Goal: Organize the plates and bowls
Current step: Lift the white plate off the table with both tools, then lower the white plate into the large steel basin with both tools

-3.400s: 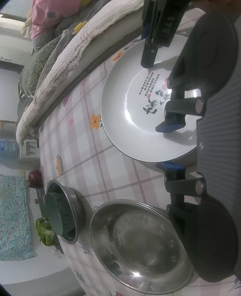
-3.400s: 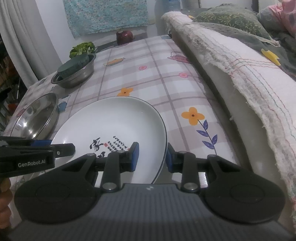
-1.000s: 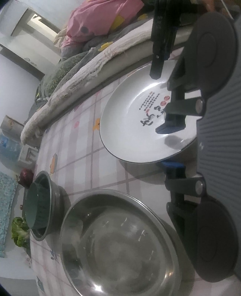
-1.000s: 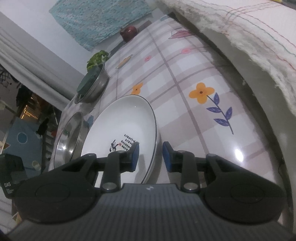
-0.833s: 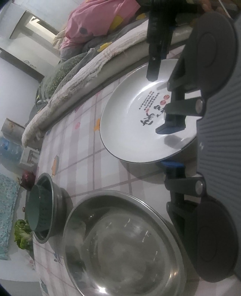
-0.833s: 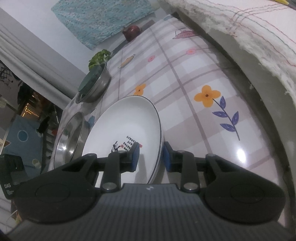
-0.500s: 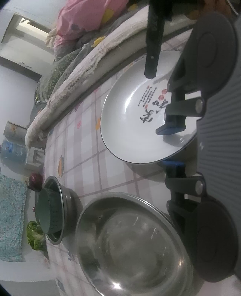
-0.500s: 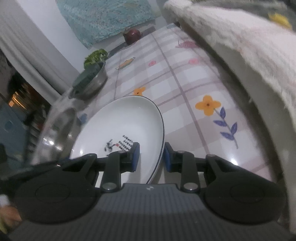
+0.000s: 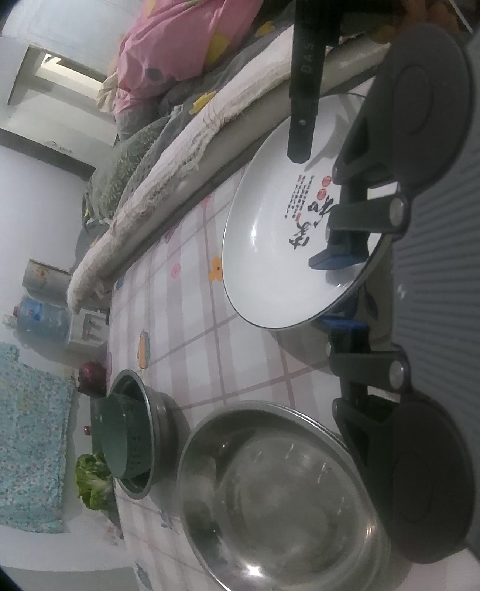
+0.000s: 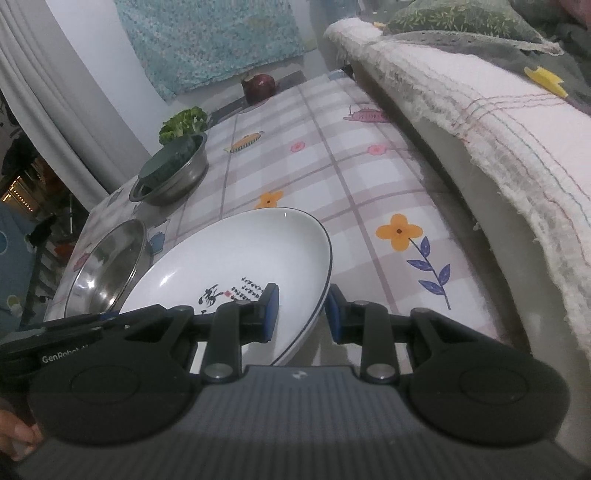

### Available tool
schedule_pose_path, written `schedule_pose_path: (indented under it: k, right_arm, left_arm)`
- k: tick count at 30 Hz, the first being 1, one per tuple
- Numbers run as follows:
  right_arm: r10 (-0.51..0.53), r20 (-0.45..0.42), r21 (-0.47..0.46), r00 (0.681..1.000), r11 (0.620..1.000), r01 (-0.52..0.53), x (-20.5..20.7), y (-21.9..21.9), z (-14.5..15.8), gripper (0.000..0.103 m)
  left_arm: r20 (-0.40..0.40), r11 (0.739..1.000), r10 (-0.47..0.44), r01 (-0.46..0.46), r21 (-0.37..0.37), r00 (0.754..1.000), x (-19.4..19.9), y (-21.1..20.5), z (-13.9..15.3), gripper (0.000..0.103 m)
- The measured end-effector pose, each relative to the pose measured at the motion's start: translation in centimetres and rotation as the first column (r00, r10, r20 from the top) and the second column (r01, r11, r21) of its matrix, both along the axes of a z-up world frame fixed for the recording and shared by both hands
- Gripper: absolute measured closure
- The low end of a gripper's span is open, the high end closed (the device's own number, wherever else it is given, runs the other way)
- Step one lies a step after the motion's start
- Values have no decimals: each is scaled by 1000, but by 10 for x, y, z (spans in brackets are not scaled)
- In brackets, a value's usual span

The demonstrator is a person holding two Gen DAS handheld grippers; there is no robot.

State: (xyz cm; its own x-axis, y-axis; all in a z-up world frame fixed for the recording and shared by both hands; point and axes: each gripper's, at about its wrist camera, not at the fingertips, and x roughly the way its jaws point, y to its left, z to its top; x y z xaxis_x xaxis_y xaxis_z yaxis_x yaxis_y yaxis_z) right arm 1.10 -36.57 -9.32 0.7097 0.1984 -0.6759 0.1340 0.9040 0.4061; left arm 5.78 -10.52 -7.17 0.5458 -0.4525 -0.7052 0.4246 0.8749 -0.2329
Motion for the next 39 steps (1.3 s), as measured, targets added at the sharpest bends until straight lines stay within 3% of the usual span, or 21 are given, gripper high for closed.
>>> schedule_pose_path:
  k: [14, 25, 33, 39]
  right_arm:
    - [30, 68, -37, 997, 999, -28, -1, 17, 36, 76]
    - [159, 115, -40, 981, 987, -155, 39, 77, 62, 76]
    - [277, 91, -24, 957, 961, -276, 79, 146, 54, 76]
    - [328, 31, -31, 944, 944, -327, 99, 188, 38, 76]
  left_arm:
    - [69, 998, 47, -43, -56, 996, -3, 22, 29, 75]
    - [133, 979, 197, -188, -72, 971, 8, 88, 52, 75]
    - [109, 949, 316, -313, -43, 942, 21, 152, 44, 75]
    - [64, 937, 350, -350, -19, 934, 30, 183, 30, 75]
